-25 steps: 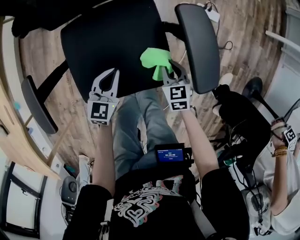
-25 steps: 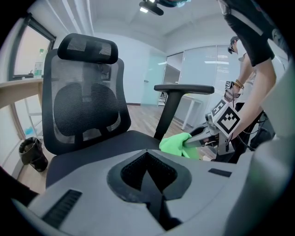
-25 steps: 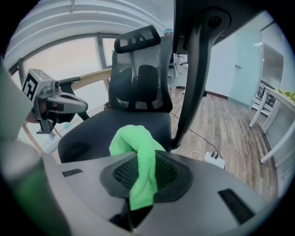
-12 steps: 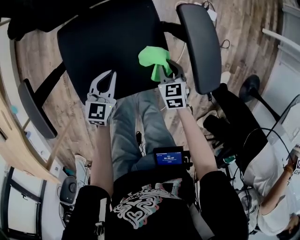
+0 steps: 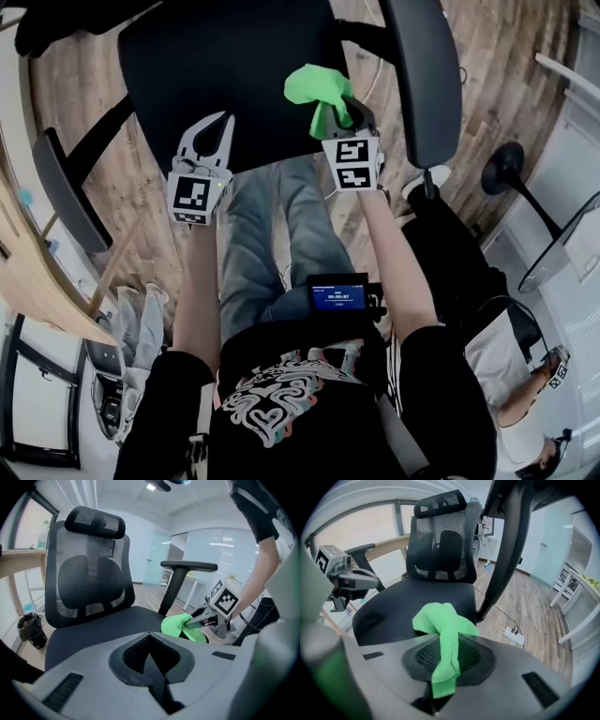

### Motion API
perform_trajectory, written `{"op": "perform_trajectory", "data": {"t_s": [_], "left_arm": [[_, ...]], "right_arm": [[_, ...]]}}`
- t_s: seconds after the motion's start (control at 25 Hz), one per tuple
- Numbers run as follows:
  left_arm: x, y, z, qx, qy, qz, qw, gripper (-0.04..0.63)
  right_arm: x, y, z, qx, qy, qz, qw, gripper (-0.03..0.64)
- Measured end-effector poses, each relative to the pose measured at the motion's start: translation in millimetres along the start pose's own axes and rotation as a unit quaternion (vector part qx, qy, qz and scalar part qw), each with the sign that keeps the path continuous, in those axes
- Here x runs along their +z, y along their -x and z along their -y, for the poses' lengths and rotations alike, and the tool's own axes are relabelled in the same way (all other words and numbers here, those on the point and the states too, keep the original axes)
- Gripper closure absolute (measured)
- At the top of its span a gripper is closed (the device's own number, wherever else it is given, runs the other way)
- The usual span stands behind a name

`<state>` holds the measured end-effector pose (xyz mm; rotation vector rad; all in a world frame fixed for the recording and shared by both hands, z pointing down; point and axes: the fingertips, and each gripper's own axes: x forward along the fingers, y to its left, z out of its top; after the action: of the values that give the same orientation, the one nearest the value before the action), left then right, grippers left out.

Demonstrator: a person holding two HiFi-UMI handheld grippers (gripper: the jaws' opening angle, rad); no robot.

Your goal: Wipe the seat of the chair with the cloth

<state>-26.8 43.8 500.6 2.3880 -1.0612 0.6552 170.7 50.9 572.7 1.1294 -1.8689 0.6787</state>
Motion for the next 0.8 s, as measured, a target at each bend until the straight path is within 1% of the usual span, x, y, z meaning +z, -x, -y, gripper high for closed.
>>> {"op": "perform_trajectory", "data": {"t_s": [0.28, 0.56, 0.8], "left_arm": [[-2, 0, 5, -0.006, 0.005, -0.003, 1.0000, 0.594], [-4, 5, 5, -0.008, 0.006, -0.006, 0.9999, 0.594], [-8, 4, -5, -0.006, 0.011, -0.009, 0.9999, 0.594]], "right_arm": [[-3, -3, -2, 0.000, -0.008, -0.006, 1.000, 0.554], [-2, -3, -4, 0.005, 0.002, -0.013, 1.000, 0.554], [-3, -9, -6, 0.009, 0.011, -0.020, 1.000, 0.554]]}}
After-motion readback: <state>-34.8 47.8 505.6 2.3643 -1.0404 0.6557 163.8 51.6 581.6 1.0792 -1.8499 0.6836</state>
